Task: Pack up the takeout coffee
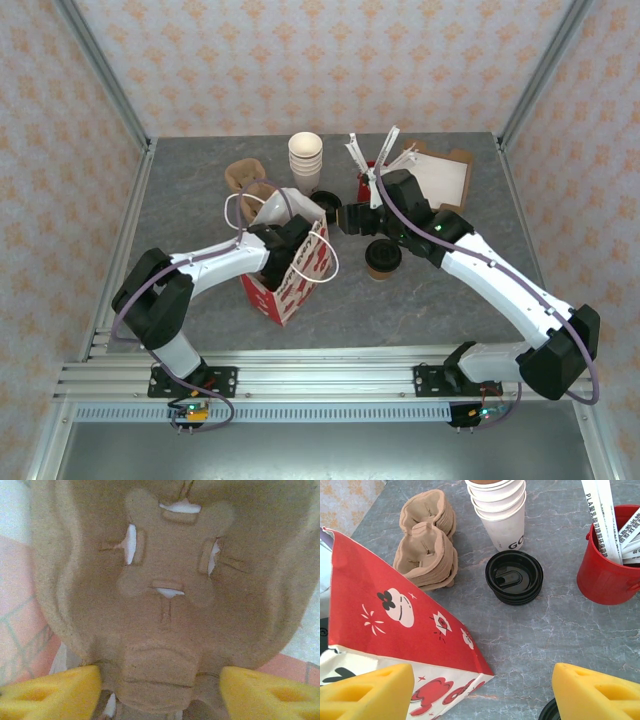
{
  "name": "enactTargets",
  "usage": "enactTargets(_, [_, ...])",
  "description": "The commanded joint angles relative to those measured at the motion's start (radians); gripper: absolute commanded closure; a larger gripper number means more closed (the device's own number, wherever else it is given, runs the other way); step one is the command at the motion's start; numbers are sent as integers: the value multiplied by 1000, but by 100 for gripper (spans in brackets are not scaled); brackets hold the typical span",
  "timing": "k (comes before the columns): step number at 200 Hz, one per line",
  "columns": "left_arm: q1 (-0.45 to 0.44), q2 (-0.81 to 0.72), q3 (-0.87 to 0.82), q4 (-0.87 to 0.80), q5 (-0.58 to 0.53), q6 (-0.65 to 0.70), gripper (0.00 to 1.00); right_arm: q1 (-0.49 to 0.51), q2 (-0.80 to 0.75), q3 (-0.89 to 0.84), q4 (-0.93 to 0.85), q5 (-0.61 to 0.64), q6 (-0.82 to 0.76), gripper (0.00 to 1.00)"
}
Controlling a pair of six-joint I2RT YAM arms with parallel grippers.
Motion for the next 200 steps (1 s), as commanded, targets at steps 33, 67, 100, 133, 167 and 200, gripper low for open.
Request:
enactTargets(33, [-6, -25, 37, -61, -43, -32, 20, -6, -1, 2, -2, 5, 2, 26])
enactTargets(67, [-6, -71, 59, -82, -66, -33, 20, -6, -2, -1, -1, 6, 3, 26])
enactTargets(100, [-6, -113, 87, -107, -82, -34, 20, -6, -3, 0, -3, 7, 2, 26])
enactTargets(133, [-6, -151, 121, -133, -100, -33, 20, -6, -12, 5, -10, 20, 2, 26])
enactTargets(167, [-3, -191, 161, -149, -100, -31, 20, -6, -32, 10, -27, 54, -9, 26])
enactTargets(200, [-3, -225, 215, -177, -115, -28, 21, -6, -61, 17, -47, 72, -13, 26])
